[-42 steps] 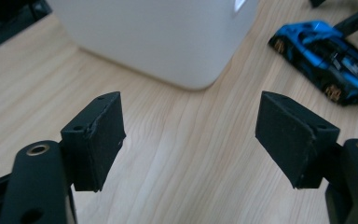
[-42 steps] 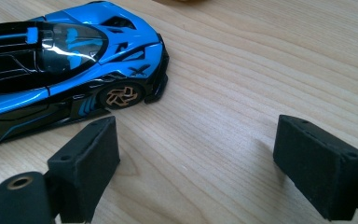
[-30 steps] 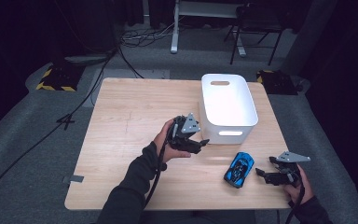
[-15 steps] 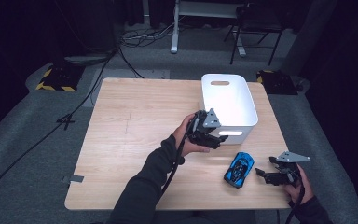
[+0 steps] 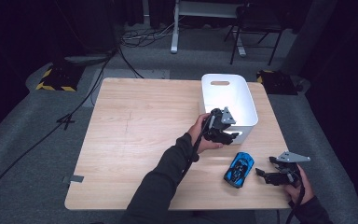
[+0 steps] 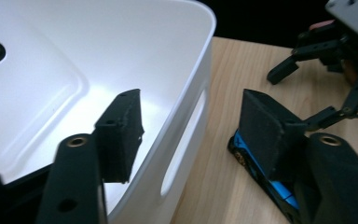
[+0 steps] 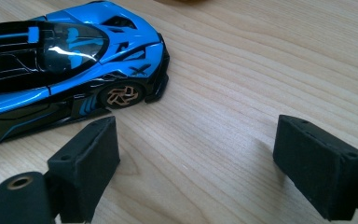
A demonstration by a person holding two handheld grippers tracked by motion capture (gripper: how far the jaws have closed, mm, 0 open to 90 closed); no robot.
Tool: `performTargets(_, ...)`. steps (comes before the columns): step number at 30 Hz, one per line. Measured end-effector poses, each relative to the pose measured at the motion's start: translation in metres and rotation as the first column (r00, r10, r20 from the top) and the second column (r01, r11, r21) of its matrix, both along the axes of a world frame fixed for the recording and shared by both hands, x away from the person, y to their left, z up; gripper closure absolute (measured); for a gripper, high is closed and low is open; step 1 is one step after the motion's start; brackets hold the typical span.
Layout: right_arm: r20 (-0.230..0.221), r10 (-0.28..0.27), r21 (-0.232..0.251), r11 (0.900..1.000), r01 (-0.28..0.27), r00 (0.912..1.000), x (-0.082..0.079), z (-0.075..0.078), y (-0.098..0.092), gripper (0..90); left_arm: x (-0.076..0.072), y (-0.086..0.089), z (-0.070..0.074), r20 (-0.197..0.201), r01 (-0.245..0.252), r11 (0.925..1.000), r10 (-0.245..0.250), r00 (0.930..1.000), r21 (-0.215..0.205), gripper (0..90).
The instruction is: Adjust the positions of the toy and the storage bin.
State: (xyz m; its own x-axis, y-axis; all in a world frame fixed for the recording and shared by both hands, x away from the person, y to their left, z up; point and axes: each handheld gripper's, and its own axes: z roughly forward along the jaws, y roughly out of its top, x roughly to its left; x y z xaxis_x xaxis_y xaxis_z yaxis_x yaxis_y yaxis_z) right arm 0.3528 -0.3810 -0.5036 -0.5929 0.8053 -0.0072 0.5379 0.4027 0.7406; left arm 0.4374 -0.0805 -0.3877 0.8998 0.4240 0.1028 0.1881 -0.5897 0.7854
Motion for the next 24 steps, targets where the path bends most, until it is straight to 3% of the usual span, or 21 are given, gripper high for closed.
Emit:
performTargets(4,0.001,0.0,-0.002,1.0,0.0,1.0,0.0,0.0,0.0,14.6,0.007,0.001,-0.006,-0.021,-0.004,0.9997,0.004,0.9998,0.025,52.2)
performTargets(7,0.001,0.0,-0.004,1.0,0.0,1.0,0.0,0.0,0.0,14.6,0.012,0.007,-0.005,-0.029,-0.004,1.0,0.004,0.9996,0.008,63.5)
performTargets(11,0.002,0.0,-0.004,1.0,0.0,1.0,0.0,0.0,0.0,14.6,0.013,0.016,-0.002,-0.034,0.03,0.9995,-0.03,0.999,0.006,69.1)
performTargets(17,0.002,0.0,-0.004,1.0,0.0,1.0,0.0,0.0,0.0,14.6,0.014,0.038,0.003,-0.062,0.071,0.9964,-0.068,0.9957,0.046,67.5)
performTargets(19,0.002,0.001,-0.004,1.0,-0.001,1.0,0.0,0.0,0.0,14.6,0.013,0.049,0.004,-0.039,0.088,0.9938,-0.086,0.9955,0.068,67.5)
performTargets(20,0.002,0.0,-0.004,1.0,0.0,1.0,0.0,0.0,0.0,14.6,0.013,0.054,0.005,-0.055,0.093,0.9926,-0.088,0.9946,0.078,67.1)
performTargets(24,0.003,0.001,-0.004,1.0,-0.001,1.0,0.0,0.0,0.0,14.6,0.009,0.075,0.008,-0.049,0.096,0.9891,-0.091,0.9947,0.112,64.0)
